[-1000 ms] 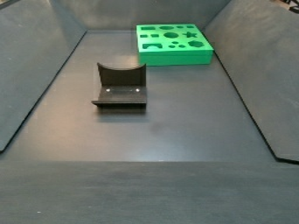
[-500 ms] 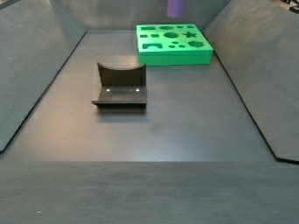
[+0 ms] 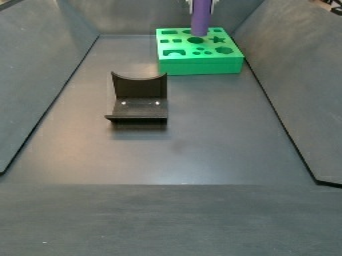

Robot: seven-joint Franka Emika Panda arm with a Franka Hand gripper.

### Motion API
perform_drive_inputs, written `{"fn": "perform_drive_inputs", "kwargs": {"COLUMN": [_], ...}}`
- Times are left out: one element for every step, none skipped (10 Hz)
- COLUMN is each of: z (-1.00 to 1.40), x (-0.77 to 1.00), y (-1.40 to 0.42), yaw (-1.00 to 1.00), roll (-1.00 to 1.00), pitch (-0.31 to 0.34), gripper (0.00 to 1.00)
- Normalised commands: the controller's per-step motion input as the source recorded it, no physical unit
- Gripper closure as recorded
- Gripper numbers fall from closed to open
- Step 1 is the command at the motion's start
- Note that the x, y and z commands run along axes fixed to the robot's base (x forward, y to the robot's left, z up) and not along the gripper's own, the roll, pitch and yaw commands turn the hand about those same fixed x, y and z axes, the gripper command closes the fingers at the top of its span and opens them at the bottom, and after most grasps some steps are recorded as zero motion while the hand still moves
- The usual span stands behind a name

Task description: Insert the round object.

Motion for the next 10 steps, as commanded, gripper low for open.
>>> {"fn": "perform_drive_inputs", "kwargs": {"z": [-0.49, -0.49, -0.51, -0.58, -0.58, -0.59, -0.55, -0.58, -0.68, -0.74], "x": [0.02, 0.04, 0.13, 0.28, 0.26, 0.11, 0.0, 0.13, 0.06, 0.0], "y": [0.0, 0.0, -0.07, -0.1, -0.1, -0.11, -0.26, -0.22, -0.04, -0.01], "yaw": [0.0, 0.0, 0.0, 0.0, 0.0, 0.0, 0.0, 0.0, 0.0, 0.0], "roll": [-0.18, -0.16, -0.12, -0.04, 0.0, 0.0, 0.0, 0.0, 0.08, 0.04], "pitch": [-0.063, -0.054, -0.046, -0.009, 0.0, -0.006, -0.046, -0.003, -0.017, -0.131], "gripper": [1.0, 1.0, 1.0, 1.0, 1.0, 1.0, 1.0, 1.0, 1.0, 1.0]}}
